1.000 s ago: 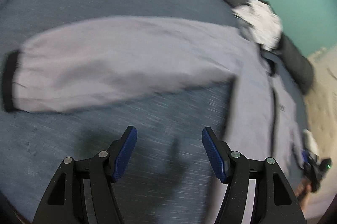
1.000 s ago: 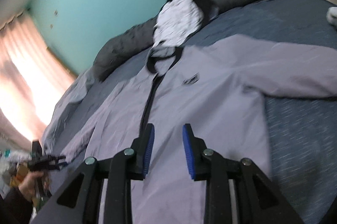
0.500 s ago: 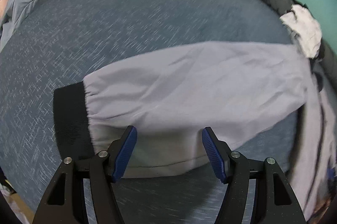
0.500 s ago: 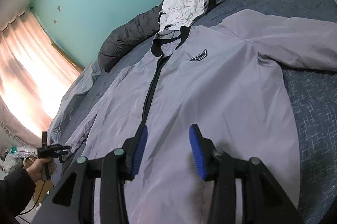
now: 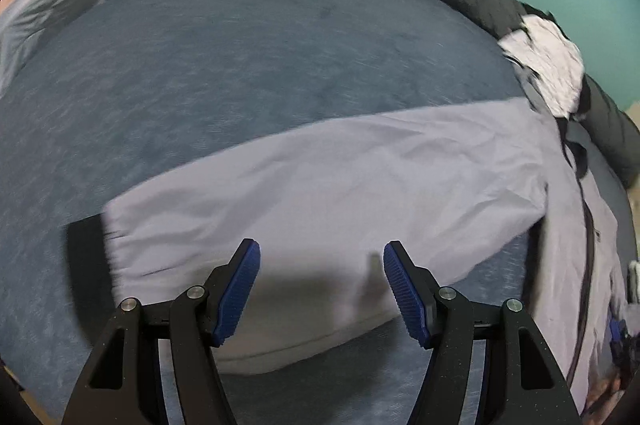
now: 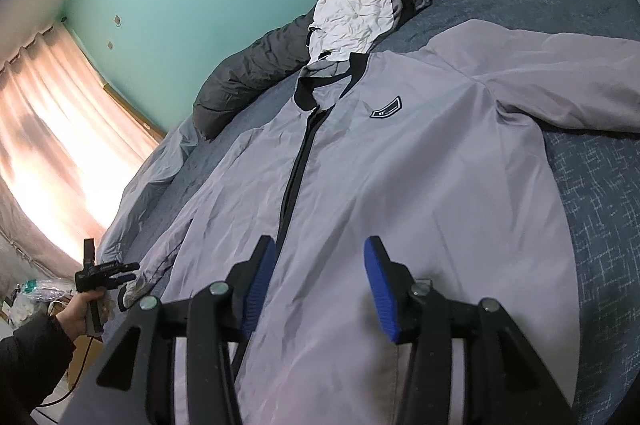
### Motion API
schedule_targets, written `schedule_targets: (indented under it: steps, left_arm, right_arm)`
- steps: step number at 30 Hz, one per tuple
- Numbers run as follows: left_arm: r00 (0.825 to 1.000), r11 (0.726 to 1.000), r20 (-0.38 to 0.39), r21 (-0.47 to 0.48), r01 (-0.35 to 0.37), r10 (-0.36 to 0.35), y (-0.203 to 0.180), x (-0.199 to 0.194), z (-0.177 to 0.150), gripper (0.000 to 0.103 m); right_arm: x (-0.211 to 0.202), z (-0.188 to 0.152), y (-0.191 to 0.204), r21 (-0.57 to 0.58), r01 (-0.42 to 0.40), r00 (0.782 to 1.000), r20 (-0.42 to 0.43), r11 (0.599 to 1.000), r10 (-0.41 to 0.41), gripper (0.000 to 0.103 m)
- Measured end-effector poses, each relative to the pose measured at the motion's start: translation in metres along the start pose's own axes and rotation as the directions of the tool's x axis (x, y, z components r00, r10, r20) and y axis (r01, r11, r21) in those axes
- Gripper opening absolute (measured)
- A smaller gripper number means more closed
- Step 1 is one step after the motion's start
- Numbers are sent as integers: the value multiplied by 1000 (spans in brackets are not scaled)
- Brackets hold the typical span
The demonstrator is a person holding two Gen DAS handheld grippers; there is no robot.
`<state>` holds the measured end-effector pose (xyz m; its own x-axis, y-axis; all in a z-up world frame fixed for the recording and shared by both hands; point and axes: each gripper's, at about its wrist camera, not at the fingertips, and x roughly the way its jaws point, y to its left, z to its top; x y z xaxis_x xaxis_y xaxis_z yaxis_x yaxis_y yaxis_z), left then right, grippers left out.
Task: Fold clothes
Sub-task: 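Move the left tool over the other grey sleeve toward its black cuff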
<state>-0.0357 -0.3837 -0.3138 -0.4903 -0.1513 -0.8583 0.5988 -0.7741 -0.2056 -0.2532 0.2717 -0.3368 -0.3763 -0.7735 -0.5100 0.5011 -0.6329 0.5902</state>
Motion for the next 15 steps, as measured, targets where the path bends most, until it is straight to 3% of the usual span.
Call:
schedule_targets:
  steps: [3, 7, 9, 11, 15]
  left_arm:
    - [1000, 998, -15, 55, 9, -8, -25, 14, 1, 68]
    - [993, 985, -69, 152, -81, 92, -40, 32, -16, 68]
    - [992, 985, -66, 137, -102, 112, -34, 34, -21, 68]
    - [994, 990, -45, 107, -95, 100, -35, 28, -20, 68]
    - [1000, 990, -11, 140, -21, 23, -68, 21, -9, 68]
  right_arm:
    - [3, -1, 0, -1, -2, 1000, -9, 1000, 2, 47]
    - [3, 0, -2, 9, -18, 1000, -9, 1000, 18, 47]
    - [0, 1, -3, 13, -28, 1000, -2, 1000, 28, 47]
    - [-2, 3, -2, 15, -28, 1000, 6, 999, 28, 47]
    - [-3, 3, -1, 14, -31, 999, 10, 999, 31, 48]
